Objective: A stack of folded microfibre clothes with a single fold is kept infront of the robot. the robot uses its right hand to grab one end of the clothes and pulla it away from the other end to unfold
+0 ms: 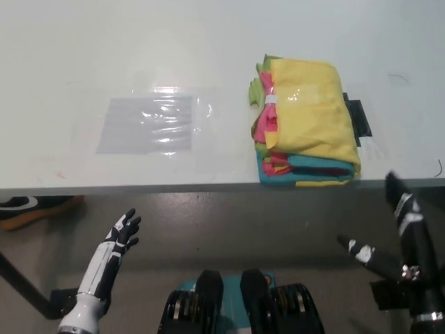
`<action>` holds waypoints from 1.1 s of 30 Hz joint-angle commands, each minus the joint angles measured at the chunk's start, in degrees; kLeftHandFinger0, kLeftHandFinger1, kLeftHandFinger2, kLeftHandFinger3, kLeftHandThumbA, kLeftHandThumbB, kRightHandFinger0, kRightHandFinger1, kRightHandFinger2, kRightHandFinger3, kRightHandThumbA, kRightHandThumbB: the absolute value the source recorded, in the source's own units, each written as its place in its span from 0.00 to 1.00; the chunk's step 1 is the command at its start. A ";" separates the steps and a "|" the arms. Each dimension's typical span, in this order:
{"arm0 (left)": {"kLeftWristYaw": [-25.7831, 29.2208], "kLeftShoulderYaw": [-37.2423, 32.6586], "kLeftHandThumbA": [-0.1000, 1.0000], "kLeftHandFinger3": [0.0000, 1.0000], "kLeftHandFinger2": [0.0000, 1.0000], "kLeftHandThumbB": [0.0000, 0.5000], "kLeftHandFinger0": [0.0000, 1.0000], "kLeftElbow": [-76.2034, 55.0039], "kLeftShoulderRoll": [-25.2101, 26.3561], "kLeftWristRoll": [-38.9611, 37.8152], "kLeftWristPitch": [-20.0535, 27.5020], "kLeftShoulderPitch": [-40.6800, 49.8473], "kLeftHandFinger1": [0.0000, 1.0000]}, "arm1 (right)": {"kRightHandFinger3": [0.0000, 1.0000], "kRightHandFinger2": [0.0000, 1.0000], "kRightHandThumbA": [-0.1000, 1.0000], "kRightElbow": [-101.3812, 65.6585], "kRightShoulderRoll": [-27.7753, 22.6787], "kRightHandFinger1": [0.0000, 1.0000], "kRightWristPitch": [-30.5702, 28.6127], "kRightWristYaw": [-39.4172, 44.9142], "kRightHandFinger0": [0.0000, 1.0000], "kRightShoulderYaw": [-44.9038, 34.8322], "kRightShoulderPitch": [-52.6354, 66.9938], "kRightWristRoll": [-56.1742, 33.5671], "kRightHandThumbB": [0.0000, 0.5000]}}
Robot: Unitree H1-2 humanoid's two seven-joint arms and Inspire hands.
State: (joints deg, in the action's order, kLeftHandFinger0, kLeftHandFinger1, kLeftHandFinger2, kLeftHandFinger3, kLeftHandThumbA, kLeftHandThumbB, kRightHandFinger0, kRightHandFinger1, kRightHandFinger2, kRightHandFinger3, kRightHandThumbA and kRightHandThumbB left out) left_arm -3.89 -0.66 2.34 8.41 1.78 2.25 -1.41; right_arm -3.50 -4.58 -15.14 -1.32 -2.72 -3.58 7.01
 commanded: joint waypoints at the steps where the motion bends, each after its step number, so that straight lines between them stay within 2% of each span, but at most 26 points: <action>1: -0.25 0.00 1.00 1.00 1.00 0.36 1.00 -0.05 0.82 0.64 1.94 -0.33 1.00 | 1.00 1.00 0.93 -9.26 -1.73 1.00 0.18 -1.51 1.00 -0.60 -7.41 7.00 0.47; 4: -0.52 0.01 1.00 1.00 1.00 0.32 1.00 0.05 0.85 0.35 2.48 0.44 1.00 | 1.00 1.00 0.94 -14.52 -2.13 1.00 8.66 0.85 1.00 0.84 -10.55 12.31 0.50; 6: -0.60 -0.03 1.00 1.00 1.00 0.27 1.00 0.39 0.99 0.49 2.87 0.50 1.00 | 1.00 1.00 0.91 -16.48 -1.80 1.00 13.72 2.01 1.00 1.88 -12.73 15.00 0.53; 7: -0.37 0.01 1.00 1.00 1.00 0.27 1.00 0.47 0.89 0.73 2.61 0.45 1.00 | 1.00 1.00 0.92 -16.62 -2.05 1.00 17.98 3.98 1.00 3.07 -15.64 16.23 0.60; 8: -0.05 -0.05 1.00 1.00 1.00 0.28 1.00 0.61 0.86 1.29 2.57 0.40 1.00 | 1.00 1.00 0.91 -15.34 -2.08 1.00 19.62 4.82 1.00 4.07 -18.51 16.91 0.58; 10: 0.27 -0.07 1.00 1.00 1.00 0.33 1.00 0.73 1.09 2.03 2.60 0.31 1.00 | 1.00 1.00 0.90 -13.16 -1.94 1.00 20.40 5.11 1.00 5.40 -21.24 17.85 0.56; 14: 0.25 0.19 1.00 1.00 1.00 0.33 1.00 0.91 1.28 2.05 3.26 -0.42 1.00 | 1.00 1.00 0.89 -6.36 -1.77 1.00 21.99 5.31 1.00 8.16 -27.48 18.68 0.53; 20: 0.28 -0.04 1.00 1.00 1.00 0.37 1.00 0.30 1.47 3.35 1.98 -1.03 1.00 | 1.00 1.00 0.99 4.89 -2.78 1.00 27.10 7.13 1.00 12.25 -35.81 20.86 0.61; 24: 0.30 -0.28 1.00 1.00 1.00 0.42 1.00 0.76 1.61 4.25 2.23 -2.01 1.00 | 1.00 1.00 1.00 10.35 -3.23 1.00 29.63 7.96 1.00 13.85 -39.51 21.40 0.66; 25: 0.11 -0.31 1.00 1.00 1.00 0.40 1.00 0.81 1.65 4.10 2.58 -2.11 1.00 | 1.00 1.00 1.00 12.46 -3.21 1.00 29.51 7.83 1.00 14.26 -40.32 21.46 0.69; 29: 0.34 -0.37 1.00 1.00 1.00 0.40 1.00 0.69 1.78 5.10 2.02 -2.38 1.00 | 1.00 1.00 1.00 17.02 -3.04 1.00 29.34 7.34 1.00 14.88 -41.56 20.76 0.68; 32: -0.07 -0.12 1.00 1.00 1.00 0.40 1.00 0.95 1.95 4.71 2.27 -2.78 1.00 | 1.00 1.00 1.00 20.46 -2.72 1.00 29.45 7.11 1.00 15.03 -42.03 20.13 0.73; 33: -0.01 -0.22 1.00 1.00 1.00 0.42 1.00 1.29 2.11 5.12 2.61 -2.93 1.00 | 1.00 1.00 1.00 21.19 -2.61 1.00 29.16 6.90 1.00 15.20 -41.83 20.16 0.72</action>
State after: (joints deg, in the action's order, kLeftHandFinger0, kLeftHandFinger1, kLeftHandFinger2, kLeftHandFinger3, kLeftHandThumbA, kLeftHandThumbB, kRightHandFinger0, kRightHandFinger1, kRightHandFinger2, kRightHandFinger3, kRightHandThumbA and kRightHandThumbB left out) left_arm -4.06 -0.74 3.90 9.15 5.77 2.92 -3.19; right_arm 15.81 -6.93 12.92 5.45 12.01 -41.77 26.73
